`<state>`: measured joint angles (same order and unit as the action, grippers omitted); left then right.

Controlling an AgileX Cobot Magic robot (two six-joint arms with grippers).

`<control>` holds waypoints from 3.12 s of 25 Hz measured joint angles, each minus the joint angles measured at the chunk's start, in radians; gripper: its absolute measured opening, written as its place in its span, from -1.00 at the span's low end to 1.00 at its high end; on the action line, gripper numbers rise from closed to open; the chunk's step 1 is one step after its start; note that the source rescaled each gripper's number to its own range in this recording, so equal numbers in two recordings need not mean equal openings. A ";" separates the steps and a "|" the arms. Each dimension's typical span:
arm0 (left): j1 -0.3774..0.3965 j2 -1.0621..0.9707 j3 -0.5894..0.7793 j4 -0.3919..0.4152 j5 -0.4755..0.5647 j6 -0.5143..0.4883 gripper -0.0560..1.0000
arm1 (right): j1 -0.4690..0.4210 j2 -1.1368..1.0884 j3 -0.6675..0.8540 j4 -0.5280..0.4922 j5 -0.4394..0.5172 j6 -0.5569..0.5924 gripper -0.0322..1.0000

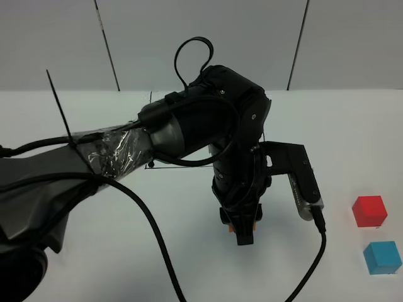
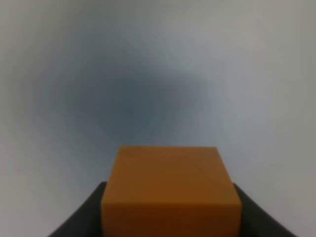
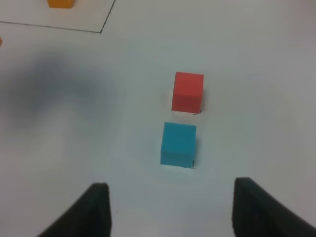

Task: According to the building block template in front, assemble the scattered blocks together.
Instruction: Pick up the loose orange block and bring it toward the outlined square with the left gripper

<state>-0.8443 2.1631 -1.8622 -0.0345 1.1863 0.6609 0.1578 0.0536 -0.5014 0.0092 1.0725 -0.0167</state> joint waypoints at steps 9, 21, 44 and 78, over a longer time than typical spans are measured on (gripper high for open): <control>-0.001 0.054 -0.006 -0.002 0.000 0.053 -0.89 | 0.000 0.000 0.000 0.000 0.000 0.000 -0.60; -0.029 0.115 -0.006 0.000 -0.055 0.009 -0.89 | 0.000 0.000 0.000 0.000 0.000 0.000 -0.60; -0.059 0.205 -0.006 0.045 -0.170 -0.005 -0.89 | 0.000 0.000 0.000 0.000 0.000 0.000 -0.60; -0.063 0.241 -0.007 0.047 -0.138 -0.039 0.63 | 0.000 0.000 0.001 0.000 0.000 0.000 -0.60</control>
<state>-0.9068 2.4044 -1.8688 0.0127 1.0483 0.6223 0.1578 0.0536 -0.5006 0.0092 1.0725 -0.0167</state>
